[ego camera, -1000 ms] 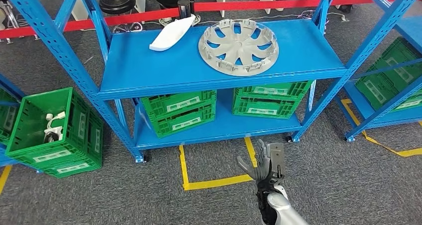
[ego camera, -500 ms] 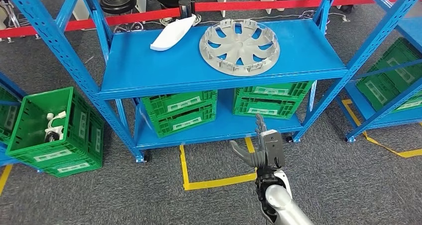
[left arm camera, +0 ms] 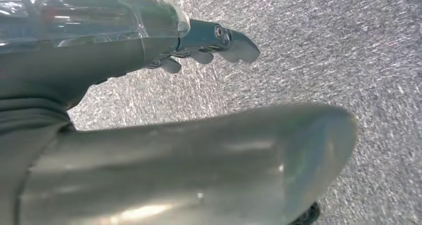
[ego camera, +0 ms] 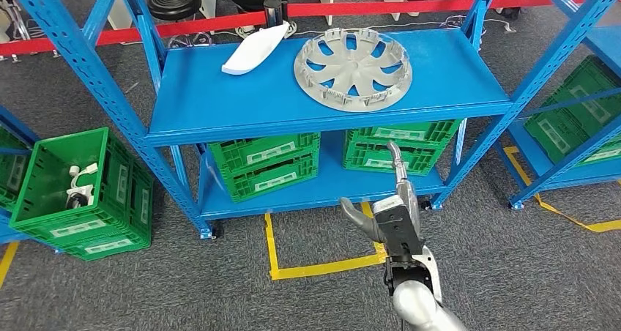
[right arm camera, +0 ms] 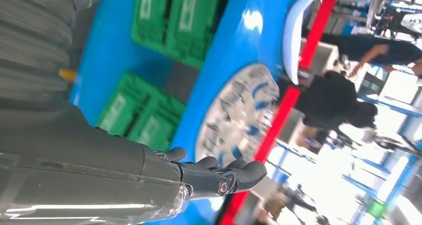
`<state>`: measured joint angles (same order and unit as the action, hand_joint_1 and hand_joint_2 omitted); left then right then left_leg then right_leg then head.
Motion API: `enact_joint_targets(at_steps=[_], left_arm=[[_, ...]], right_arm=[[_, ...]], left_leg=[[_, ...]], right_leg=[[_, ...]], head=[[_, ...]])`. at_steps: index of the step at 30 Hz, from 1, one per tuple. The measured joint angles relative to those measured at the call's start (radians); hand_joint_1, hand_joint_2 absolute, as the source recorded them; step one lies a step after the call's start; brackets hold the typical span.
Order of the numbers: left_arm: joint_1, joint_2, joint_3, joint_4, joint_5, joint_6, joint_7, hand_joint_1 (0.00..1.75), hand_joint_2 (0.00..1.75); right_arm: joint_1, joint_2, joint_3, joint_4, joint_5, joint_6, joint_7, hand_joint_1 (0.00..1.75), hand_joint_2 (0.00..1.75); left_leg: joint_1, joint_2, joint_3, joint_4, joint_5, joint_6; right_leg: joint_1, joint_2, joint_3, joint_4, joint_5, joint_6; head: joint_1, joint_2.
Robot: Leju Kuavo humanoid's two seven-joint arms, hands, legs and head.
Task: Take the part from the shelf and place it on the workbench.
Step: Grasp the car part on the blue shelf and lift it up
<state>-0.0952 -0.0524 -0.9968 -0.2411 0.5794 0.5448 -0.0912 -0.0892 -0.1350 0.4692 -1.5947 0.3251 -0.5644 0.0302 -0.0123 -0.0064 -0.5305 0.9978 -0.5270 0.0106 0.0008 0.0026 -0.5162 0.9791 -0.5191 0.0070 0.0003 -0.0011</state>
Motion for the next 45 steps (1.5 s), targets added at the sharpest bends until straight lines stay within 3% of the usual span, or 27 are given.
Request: enact_joint_targets(at_steps=[10,18,27,39,42,45], left_arm=[[-0.002,-0.002,0.001,0.004,0.046,-0.02,-0.036,0.0,0.0],[-0.002,-0.002,0.003,0.005,0.113,-0.055,-0.081,0.0,0.0],[-0.003,-0.002,0.004,0.008,0.18,-0.101,-0.131,0.0,0.0],[-0.011,-0.002,0.004,0.011,0.141,-0.124,-0.121,0.0,0.0],[-0.011,-0.002,0.004,0.012,0.135,-0.121,-0.108,0.0,0.0],[-0.01,-0.003,0.004,0.013,0.134,-0.12,-0.102,0.0,0.0]], right_arm=[[0.035,-0.017,0.0,-0.151,0.381,-0.045,0.126,0.0,1.75],[0.071,-0.011,-0.007,-0.278,0.602,-0.086,0.182,0.0,1.75],[0.129,0.046,-0.056,-0.348,0.535,-0.121,0.018,0.0,1.75],[0.137,0.058,-0.075,-0.369,0.527,-0.121,0.05,0.0,1.75],[0.137,0.058,-0.075,-0.37,0.527,-0.121,0.06,0.0,1.75],[0.138,0.057,-0.075,-0.371,0.525,-0.121,0.065,0.0,1.75]], left_leg=[[0.0,-0.002,0.0,0.0,0.0,0.0],[0.0,-0.003,0.0,0.0,0.0,0.0],[0.0,-0.003,0.0,0.0,0.0,0.0],[-0.004,0.0,-0.002,0.006,-0.004,0.006],[-0.006,0.001,-0.006,0.005,-0.007,0.014],[-0.001,0.003,0.006,-0.006,-0.011,0.029]], right_leg=[[0.0,-0.002,0.0,0.0,0.0,0.0],[0.0,-0.002,0.0,0.0,0.0,0.0],[0.0,-0.003,0.0,0.0,0.0,0.0],[-0.003,-0.002,0.001,-0.001,0.0,0.006],[-0.006,-0.002,0.0,0.001,0.002,0.013],[-0.008,-0.002,-0.009,0.035,0.001,0.026]], head=[[0.0,0.0],[0.0,0.0],[0.0,0.0],[-0.002,0.0],[-0.003,0.0],[-0.003,0.0]])
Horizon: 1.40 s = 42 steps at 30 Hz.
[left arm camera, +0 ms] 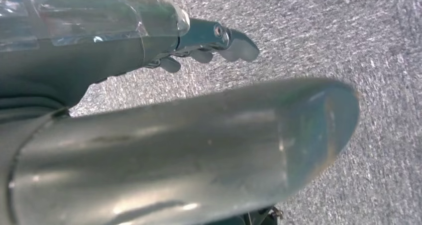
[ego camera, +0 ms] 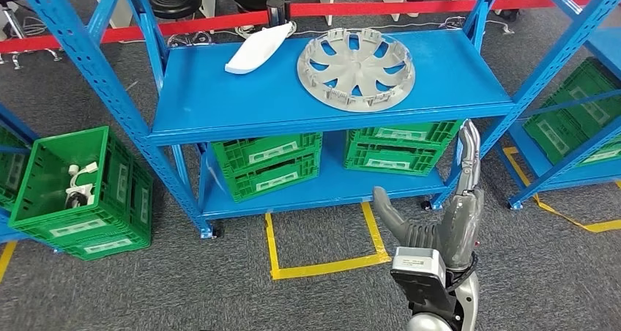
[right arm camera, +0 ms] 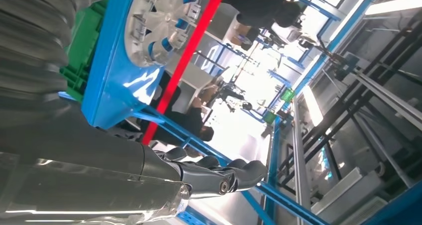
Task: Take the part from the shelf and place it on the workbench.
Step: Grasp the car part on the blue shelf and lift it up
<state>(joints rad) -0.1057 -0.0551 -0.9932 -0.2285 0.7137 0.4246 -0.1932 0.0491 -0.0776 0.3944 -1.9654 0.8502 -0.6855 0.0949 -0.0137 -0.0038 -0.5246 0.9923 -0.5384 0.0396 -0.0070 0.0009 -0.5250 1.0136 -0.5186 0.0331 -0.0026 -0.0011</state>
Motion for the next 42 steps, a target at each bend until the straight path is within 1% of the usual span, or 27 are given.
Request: enact_joint_targets(at_steps=[2,4,5,6,7,9,10,11,13,15,17,19,21,22,23,26,27,28,30,32,35,36,37,38,40,41,42], left_arm=[[0.0,-0.001,0.0,0.0,0.0,0.0,0.001,0.0,0.0],[0.001,-0.002,0.0,0.0,0.0,0.0,0.001,0.0,0.0],[0.002,-0.002,0.0,0.001,0.0,0.0,0.001,0.0,0.0],[0.003,-0.002,0.0,0.001,0.0,0.0,0.001,0.0,0.0],[0.003,-0.003,0.0,0.001,0.0,0.0,0.001,0.0,0.0],[0.004,-0.004,0.0,0.001,0.0,0.0,0.001,0.0,0.0],[0.002,-0.005,0.0,0.001,0.0,-0.001,0.001,0.0,0.0],[0.001,-0.006,0.0,0.001,0.0,-0.001,0.002,0.0,0.0],[-0.001,-0.008,0.0,0.001,0.0,-0.003,0.003,0.0,0.0],[-0.002,-0.01,0.0,0.001,-0.001,-0.003,0.003,0.0,0.0],[-0.004,-0.01,0.0,0.001,-0.001,-0.004,0.004,0.0,0.0],[-0.003,-0.01,0.0,0.001,-0.002,-0.005,0.004,0.0,0.0],[0.001,-0.01,0.0,0.001,-0.002,-0.006,0.005,0.0,0.0],[0.002,-0.01,0.0,0.001,-0.002,-0.006,0.005,0.0,0.0],[0.003,-0.01,0.0,0.002,-0.002,-0.006,0.006,0.0,0.0],[0.005,-0.009,0.0,0.002,-0.003,-0.007,0.012,0.0,0.0],[0.006,-0.01,0.0,0.002,-0.004,-0.007,0.013,0.0,0.0],[0.006,-0.01,0.0,0.002,-0.004,-0.007,0.014,0.0,0.0],[0.005,-0.009,0.0,0.002,-0.004,-0.007,0.014,0.0,0.0],[0.002,-0.008,0.0,0.003,-0.005,-0.007,0.014,0.0,0.0],[0.001,-0.008,0.0,0.005,-0.005,-0.007,0.014,0.0,0.0],[0.001,-0.008,0.0,0.006,-0.005,-0.007,0.014,0.0,0.0],[0.001,-0.008,0.0,0.006,-0.005,-0.007,0.014,0.0,0.0],[0.001,-0.008,0.0,0.007,-0.005,-0.007,0.014,0.0,0.0],[-0.001,-0.01,0.0,0.007,-0.005,-0.007,0.014,0.0,0.0],[-0.002,-0.013,0.0,0.007,-0.005,-0.007,0.014,0.0,0.0],[-0.002,-0.015,0.0,0.007,-0.005,-0.008,0.014,0.0,0.0]], right_arm=[[0.0,0.0,0.0,0.0,-0.003,0.0,0.002,0.0,1.75],[0.003,0.0,0.0,0.0,-0.005,0.0,0.003,0.0,1.75],[0.004,0.0,0.0,0.0,-0.005,0.0,0.004,0.0,1.75],[0.005,0.0,0.0,0.0,-0.005,0.0,0.004,0.0,1.75],[0.005,0.0,0.0,0.0,-0.006,0.0,0.004,0.0,1.75],[0.005,0.0,0.0,0.0,-0.006,0.0,0.004,0.0,1.75],[0.005,0.0,0.0,0.001,-0.006,0.0,0.005,0.0,1.75],[0.006,0.0,0.0,0.001,-0.007,0.0,0.007,0.0,1.75],[0.007,-0.001,0.0,0.001,-0.009,0.0,0.011,0.0,1.75],[0.007,-0.001,0.0,0.0,-0.009,0.0,0.013,0.0,1.75],[0.005,-0.001,-0.001,0.0,-0.008,0.0,0.013,0.0,1.75],[0.006,-0.001,-0.001,0.0,-0.005,0.0,0.014,0.0,1.75],[0.007,-0.001,-0.001,0.0,-0.004,0.0,0.016,0.0,1.75],[0.007,-0.001,-0.001,0.0,-0.003,0.0,0.017,0.0,1.75],[0.008,0.0,-0.001,0.0,-0.003,0.0,0.019,0.0,1.75],[0.011,0.0,-0.001,0.001,-0.001,0.0,0.022,0.0,1.75],[0.013,-0.001,-0.001,0.001,-0.001,0.0,0.023,0.0,1.75],[0.014,-0.001,0.0,0.001,-0.001,0.0,0.023,0.0,1.75],[0.015,-0.001,0.001,0.0,-0.001,0.0,0.024,0.0,1.75],[0.014,-0.001,0.001,-0.001,-0.001,0.0,0.024,0.0,1.75],[0.016,-0.001,0.002,-0.002,-0.001,0.0,0.024,0.0,1.75],[0.018,-0.001,0.002,-0.002,-0.001,0.0,0.024,0.0,1.75],[0.018,-0.001,0.002,-0.002,-0.001,0.0,0.024,0.0,1.75],[0.018,-0.001,0.002,-0.002,-0.001,0.0,0.024,0.0,1.75],[0.019,-0.001,0.002,-0.002,-0.001,0.0,0.024,0.0,1.75],[0.018,-0.001,0.002,-0.003,-0.001,0.0,0.024,0.0,1.75],[0.018,-0.001,0.002,-0.003,-0.001,0.0,0.024,0.0,1.75]], left_leg=[[0.003,0.002,0.017,-0.003,-0.003,0.007],[0.003,0.003,0.026,-0.003,-0.011,0.009],[0.003,0.003,0.032,-0.003,-0.016,0.007],[0.003,0.003,0.04,-0.002,-0.022,0.005],[0.003,0.003,0.05,-0.002,-0.03,0.003],[0.004,0.003,0.074,-0.003,-0.049,-0.004],[0.004,0.003,0.081,-0.004,-0.057,-0.008],[0.004,0.003,0.082,-0.006,-0.063,-0.014],[0.004,0.005,0.085,-0.008,-0.065,-0.027],[0.004,0.004,0.08,0.017,-0.054,-0.038],[0.006,0.002,0.023,0.12,-0.046,-0.045],[0.01,0.0,-0.07,0.246,-0.084,-0.05],[0.015,0.001,-0.138,0.287,-0.147,-0.058],[0.018,0.001,-0.153,0.269,-0.156,-0.061],[0.021,0.002,-0.158,0.228,-0.134,-0.063],[0.026,0.006,-0.156,0.092,0.05,-0.061],[0.023,0.008,-0.156,0.077,0.089,-0.055],[0.017,0.008,-0.157,0.077,0.098,-0.047],[0.013,0.006,-0.15,0.074,0.091,-0.032],[0.014,0.006,-0.137,0.07,0.079,-0.019],[0.011,0.011,-0.115,0.069,0.058,-0.009],[0.009,0.011,-0.107,0.069,0.051,-0.008],[0.007,0.011,-0.098,0.069,0.044,-0.008],[0.005,0.01,-0.088,0.069,0.037,-0.008],[0.004,0.006,-0.071,0.067,0.027,-0.01],[0.004,0.004,-0.067,0.066,0.024,-0.013],[0.006,0.003,-0.066,0.064,0.023,-0.018]], right_leg=[[-0.002,0.0,-0.04,0.082,-0.037,0.006],[-0.003,0.0,-0.117,0.211,-0.09,0.01],[-0.003,0.0,-0.15,0.257,-0.101,0.011],[-0.003,0.0,-0.17,0.271,-0.09,0.01],[-0.003,0.0,-0.171,0.247,-0.06,0.008],[-0.002,-0.001,-0.136,0.127,0.03,0.0],[0.001,-0.001,-0.123,0.071,0.056,-0.005],[0.004,-0.002,-0.115,0.034,0.07,-0.013],[0.01,-0.002,-0.113,0.008,0.062,-0.029],[0.008,0.0,-0.09,-0.007,0.059,-0.042],[0.005,0.0,-0.057,-0.024,0.048,-0.051],[0.005,0.0,-0.026,-0.033,0.029,-0.055],[0.004,0.002,0.007,-0.034,0.006,-0.054],[0.003,0.004,0.026,-0.033,-0.007,-0.052],[0.002,0.005,0.047,-0.032,-0.022,-0.049],[0.001,0.008,0.087,-0.023,-0.068,-0.032],[0.0,0.009,0.09,-0.021,-0.079,-0.025],[-0.003,0.009,0.092,-0.02,-0.087,-0.018],[-0.01,0.007,0.096,-0.021,-0.101,-0.005],[-0.011,0.005,0.074,0.035,-0.132,0.003],[-0.011,0.004,-0.053,0.241,-0.198,0.006],[-0.01,0.004,-0.09,0.282,-0.194,0.004],[-0.008,0.004,-0.109,0.286,-0.17,0.0],[-0.004,0.004,-0.109,0.25,-0.125,-0.008],[0.009,0.004,-0.076,0.123,-0.03,-0.028],[0.015,0.003,-0.059,0.069,-0.003,-0.038],[0.021,0.003,-0.049,0.036,0.007,-0.045]], head=[[0.007,0.0],[0.015,0.0],[0.017,0.0],[0.019,0.0],[0.02,0.0],[0.021,0.0],[0.019,0.0],[0.018,0.0],[0.016,0.0],[0.015,0.0],[0.008,0.0],[0.001,0.0],[-0.002,0.0],[-0.004,0.0],[-0.006,0.0],[-0.014,0.0],[-0.013,0.0],[-0.012,0.0],[-0.008,0.0],[-0.001,0.0],[0.015,0.0],[0.019,0.0],[0.02,0.0],[0.021,0.0],[0.02,0.0],[0.019,0.0],[0.019,0.0]])
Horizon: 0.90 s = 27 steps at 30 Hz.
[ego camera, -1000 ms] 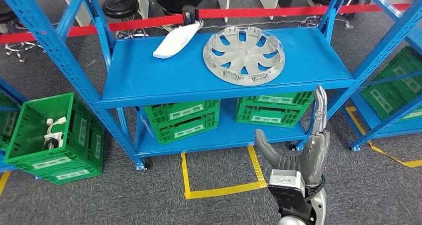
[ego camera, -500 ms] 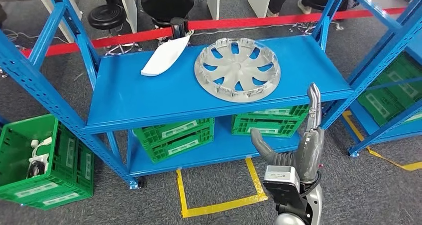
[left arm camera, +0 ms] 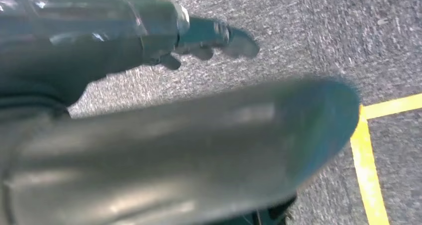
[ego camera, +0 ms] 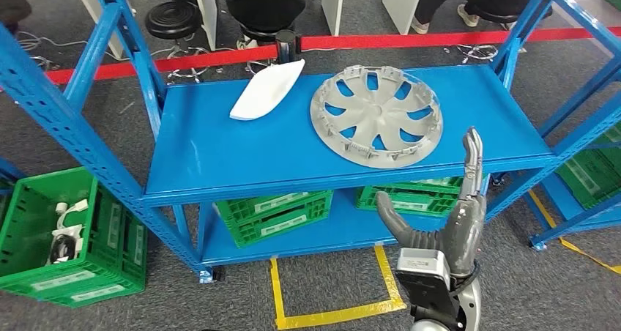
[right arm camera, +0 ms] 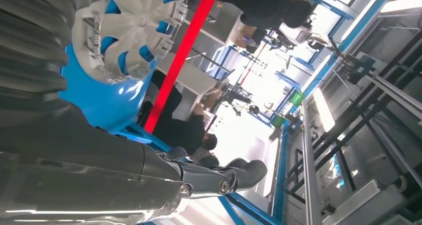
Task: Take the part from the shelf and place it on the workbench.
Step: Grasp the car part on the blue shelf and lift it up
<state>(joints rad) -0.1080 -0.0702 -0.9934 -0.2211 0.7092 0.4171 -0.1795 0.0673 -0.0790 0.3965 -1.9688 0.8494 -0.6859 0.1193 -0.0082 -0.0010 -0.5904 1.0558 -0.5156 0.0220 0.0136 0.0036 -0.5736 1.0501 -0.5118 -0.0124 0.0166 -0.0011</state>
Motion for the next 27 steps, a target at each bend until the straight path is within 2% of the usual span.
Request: enact_joint_targets(at_steps=[2,3,6,7,12,16,24,27], left_arm=[[-0.001,-0.003,0.0,0.0,-0.001,-0.001,0.0,0.0,0.0],[-0.001,-0.004,0.0,0.0,-0.001,-0.001,0.001,0.0,0.0],[-0.002,-0.002,0.0,0.001,0.001,-0.002,0.003,0.0,0.0],[-0.002,-0.002,0.0,0.001,0.002,-0.002,0.004,0.0,0.0],[-0.003,-0.001,-0.003,0.001,-0.007,-0.011,0.009,0.0,0.0],[-0.006,-0.001,-0.004,0.001,-0.014,-0.015,0.019,0.0,0.0],[-0.016,-0.001,-0.021,0.001,-0.05,-0.049,0.061,0.0,0.0],[-0.025,-0.001,-0.037,0.001,-0.077,-0.061,0.083,0.0,0.0]], right_arm=[[0.0,0.0,0.0,-0.002,0.0,0.0,0.0,0.0,1.75],[0.0,0.0,0.0,-0.003,0.001,0.0,0.003,0.0,1.75],[-0.002,-0.004,0.0,-0.002,-0.002,0.0,0.046,0.0,1.75],[-0.005,-0.009,0.001,0.0,-0.004,0.0,0.074,0.0,1.75],[-0.049,-0.075,0.009,0.026,-0.011,0.007,0.236,0.0,1.75],[-0.087,-0.143,0.015,0.058,-0.039,0.038,0.292,0.0,1.75],[-0.178,-0.282,0.024,0.123,0.014,0.206,0.406,0.0,1.75],[-0.245,-0.334,0.025,0.158,0.068,0.321,0.441,0.0,1.75]], left_leg=[[0.002,-0.002,0.0,-0.007,0.003,-0.01],[0.002,-0.001,0.003,-0.013,0.005,-0.013],[-0.002,-0.001,0.018,-0.033,0.008,0.0],[-0.003,-0.001,0.02,-0.037,0.009,0.004],[-0.002,0.0,0.024,-0.04,0.009,-0.001],[-0.002,0.0,0.024,-0.041,0.01,-0.002],[-0.005,0.0,0.024,-0.041,0.01,-0.003],[-0.006,0.002,0.024,-0.041,0.01,-0.003]], right_leg=[[0.004,0.0,0.007,-0.023,-0.001,-0.008],[0.004,-0.001,0.011,-0.031,0.002,-0.004],[-0.001,0.001,0.026,-0.055,0.011,0.02],[-0.002,0.001,0.027,-0.056,0.01,0.022],[-0.001,0.001,0.028,-0.054,0.007,0.015],[-0.001,0.001,0.029,-0.053,0.007,0.014],[-0.004,0.001,0.029,-0.054,0.007,0.015],[-0.006,0.002,0.03,-0.054,0.008,0.017]], head=[[0.002,0.0],[0.003,0.0],[-0.003,0.0],[-0.006,0.0],[-0.01,0.0],[-0.01,0.0],[-0.007,0.0],[-0.007,0.0]])
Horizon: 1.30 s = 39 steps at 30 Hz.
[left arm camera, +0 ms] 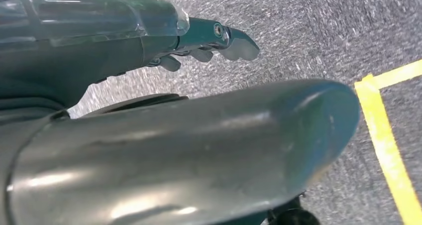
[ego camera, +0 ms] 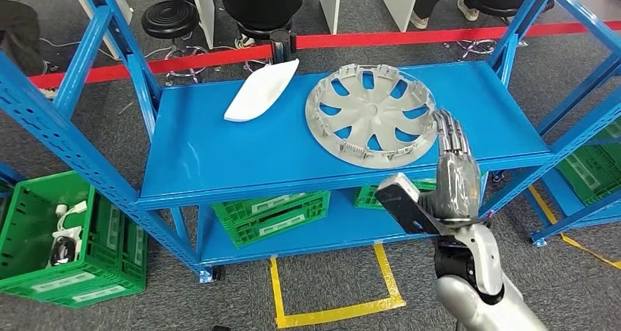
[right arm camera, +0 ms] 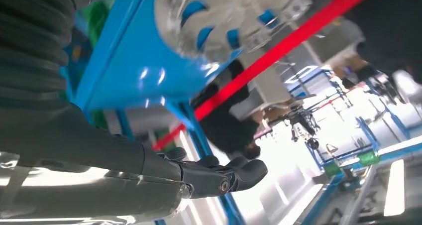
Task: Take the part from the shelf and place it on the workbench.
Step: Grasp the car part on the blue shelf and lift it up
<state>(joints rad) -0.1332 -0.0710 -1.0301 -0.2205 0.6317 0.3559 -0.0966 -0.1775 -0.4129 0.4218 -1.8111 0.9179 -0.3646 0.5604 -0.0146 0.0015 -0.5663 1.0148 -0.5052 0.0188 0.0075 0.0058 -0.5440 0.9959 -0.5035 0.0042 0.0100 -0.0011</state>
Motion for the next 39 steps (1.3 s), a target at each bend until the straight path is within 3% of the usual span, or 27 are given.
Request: enact_joint_targets(at_steps=[3,12,22,33,39], left_arm=[[-0.015,0.0,-0.016,0.0,-0.016,-0.01,0.016,0.0,0.0],[-0.028,-0.001,-0.045,0.0,-0.024,-0.024,0.011,0.0,0.0],[-0.024,-0.001,-0.051,0.0,-0.006,-0.023,-0.018,0.0,0.0],[-0.014,0.0,-0.051,0.0,0.02,-0.02,-0.049,0.0,0.0],[-0.013,0.0,-0.05,0.0,0.038,-0.015,-0.061,0.0,0.0]], right_arm=[[-0.092,-0.058,0.004,0.057,0.027,0.111,0.009,0.0,1.75],[-0.195,-0.137,0.024,0.189,0.019,0.23,-0.009,0.0,1.75],[-0.184,-0.218,0.081,0.313,-0.036,0.312,-0.048,0.0,1.75],[-0.145,-0.346,0.089,0.362,-0.122,0.369,-0.049,0.0,1.75],[-0.145,-0.373,0.086,0.403,-0.131,0.371,-0.057,0.0,1.75]], left_leg=[[-0.001,0.0,0.0,0.0,0.0,0.001],[-0.003,-0.001,0.0,0.0,0.0,0.003],[-0.003,-0.004,0.0,0.0,0.0,0.003],[-0.005,-0.01,0.0,0.0,0.0,0.003],[-0.005,-0.008,0.0,0.0,0.0,0.003]], right_leg=[[-0.001,0.0,0.0,-0.001,0.001,0.001],[-0.003,-0.001,0.001,-0.001,0.001,0.002],[-0.004,-0.003,0.001,-0.002,0.0,0.003],[-0.004,-0.004,0.001,-0.002,0.0,0.004],[-0.004,-0.004,0.001,-0.002,0.0,0.004]], head=[[-0.001,0.0],[-0.001,0.0],[-0.001,0.0],[-0.001,0.0],[-0.001,0.0]])
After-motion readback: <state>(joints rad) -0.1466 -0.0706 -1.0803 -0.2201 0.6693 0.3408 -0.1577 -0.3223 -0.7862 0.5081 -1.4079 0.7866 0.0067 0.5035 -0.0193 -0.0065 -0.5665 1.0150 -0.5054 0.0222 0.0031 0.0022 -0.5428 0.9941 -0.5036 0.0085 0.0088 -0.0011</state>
